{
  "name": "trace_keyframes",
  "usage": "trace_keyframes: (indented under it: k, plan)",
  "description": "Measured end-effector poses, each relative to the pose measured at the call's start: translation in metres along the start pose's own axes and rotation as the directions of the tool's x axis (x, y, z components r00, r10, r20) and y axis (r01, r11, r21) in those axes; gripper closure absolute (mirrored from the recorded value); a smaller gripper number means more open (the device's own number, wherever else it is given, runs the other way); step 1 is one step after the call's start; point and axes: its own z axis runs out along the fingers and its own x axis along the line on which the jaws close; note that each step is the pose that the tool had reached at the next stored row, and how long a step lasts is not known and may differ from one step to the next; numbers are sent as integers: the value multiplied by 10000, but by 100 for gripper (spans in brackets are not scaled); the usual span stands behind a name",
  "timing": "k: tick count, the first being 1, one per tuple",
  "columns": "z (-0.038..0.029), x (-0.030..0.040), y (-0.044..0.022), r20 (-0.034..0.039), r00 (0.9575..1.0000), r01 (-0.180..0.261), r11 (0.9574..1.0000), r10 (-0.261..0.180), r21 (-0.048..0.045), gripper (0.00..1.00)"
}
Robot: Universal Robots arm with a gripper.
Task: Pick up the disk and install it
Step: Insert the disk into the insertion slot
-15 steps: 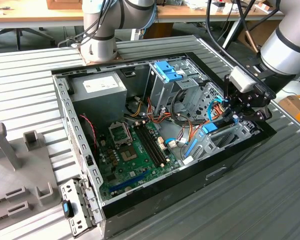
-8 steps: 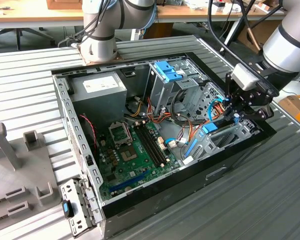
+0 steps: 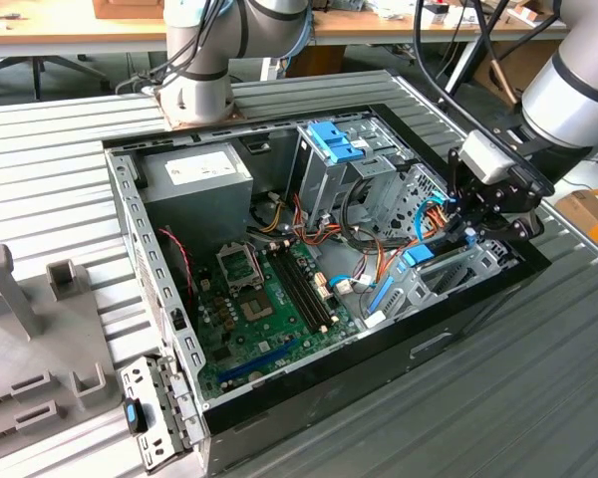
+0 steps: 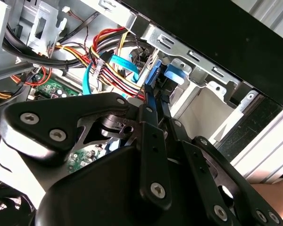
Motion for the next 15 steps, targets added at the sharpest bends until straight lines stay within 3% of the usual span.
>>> trace_keyframes:
  k: [15]
  plan:
    - [52, -4, -5, 1, 9999, 100, 9999, -100, -10, 83]
